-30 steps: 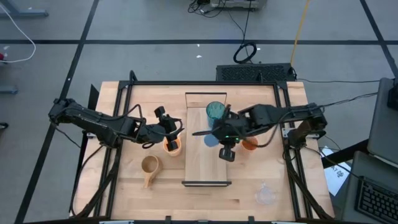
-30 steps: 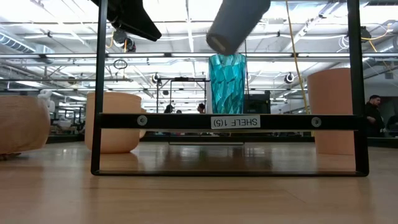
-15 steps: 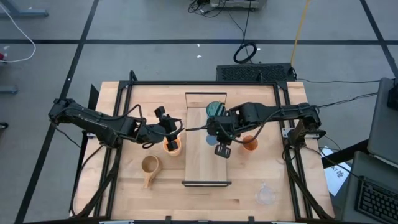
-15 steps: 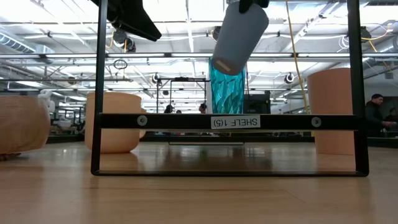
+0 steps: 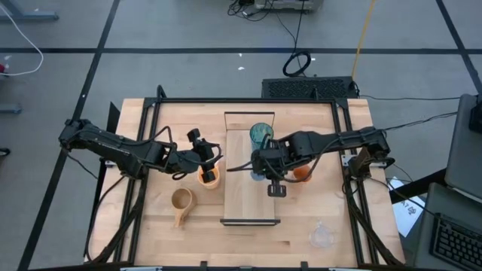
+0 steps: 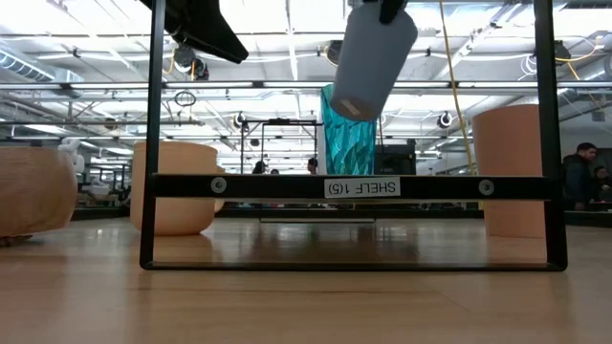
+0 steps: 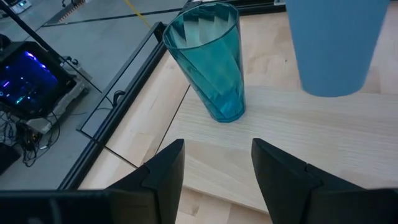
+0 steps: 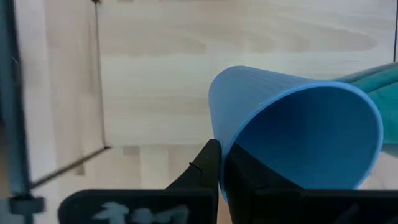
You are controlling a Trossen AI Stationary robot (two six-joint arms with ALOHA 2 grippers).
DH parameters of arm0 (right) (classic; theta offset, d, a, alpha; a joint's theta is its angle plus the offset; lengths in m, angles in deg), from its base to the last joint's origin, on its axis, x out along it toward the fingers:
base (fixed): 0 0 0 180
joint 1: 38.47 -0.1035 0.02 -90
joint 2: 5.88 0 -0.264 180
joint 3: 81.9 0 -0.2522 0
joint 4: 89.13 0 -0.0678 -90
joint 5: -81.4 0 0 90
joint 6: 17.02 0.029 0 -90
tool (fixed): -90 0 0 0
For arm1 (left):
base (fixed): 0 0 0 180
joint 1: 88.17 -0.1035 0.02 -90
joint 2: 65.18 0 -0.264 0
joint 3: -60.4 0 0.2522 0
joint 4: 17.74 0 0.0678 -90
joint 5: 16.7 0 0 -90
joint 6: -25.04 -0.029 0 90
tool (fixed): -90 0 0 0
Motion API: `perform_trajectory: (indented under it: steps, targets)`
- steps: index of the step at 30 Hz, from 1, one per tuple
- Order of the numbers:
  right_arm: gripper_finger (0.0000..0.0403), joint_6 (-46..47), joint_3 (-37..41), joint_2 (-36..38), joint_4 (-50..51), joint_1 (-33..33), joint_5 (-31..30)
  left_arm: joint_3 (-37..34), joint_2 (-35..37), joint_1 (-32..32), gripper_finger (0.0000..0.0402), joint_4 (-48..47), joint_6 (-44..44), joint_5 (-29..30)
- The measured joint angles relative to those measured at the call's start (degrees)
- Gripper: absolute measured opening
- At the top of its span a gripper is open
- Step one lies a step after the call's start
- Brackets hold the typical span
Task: Stack small to large cups/mugs on shelf
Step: Put the blue cup on the shelf
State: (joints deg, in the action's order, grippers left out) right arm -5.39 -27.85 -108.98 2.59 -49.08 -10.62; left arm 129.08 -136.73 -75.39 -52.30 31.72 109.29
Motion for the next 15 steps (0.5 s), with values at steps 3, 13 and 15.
perform_trajectory:
  steps: [3,13,15]
  targets:
    - [0.0,-4.25,2.13,0.02,-0.61,0.0,-1.75,0.0,0.0,0.0,0.0189,0.0,0.0,-0.02]
    - [0.0,-18.97,8.22,0.02,-6.37,-0.99,-2.5,0.0,0.0,0.0,0.0188,-0.11,-0.17,-0.04]
    - [0.0,-21.62,9.78,0.02,-7.15,-1.4,-2.78,0.0,0.0,0.0,0.0189,-0.11,-0.21,-0.04]
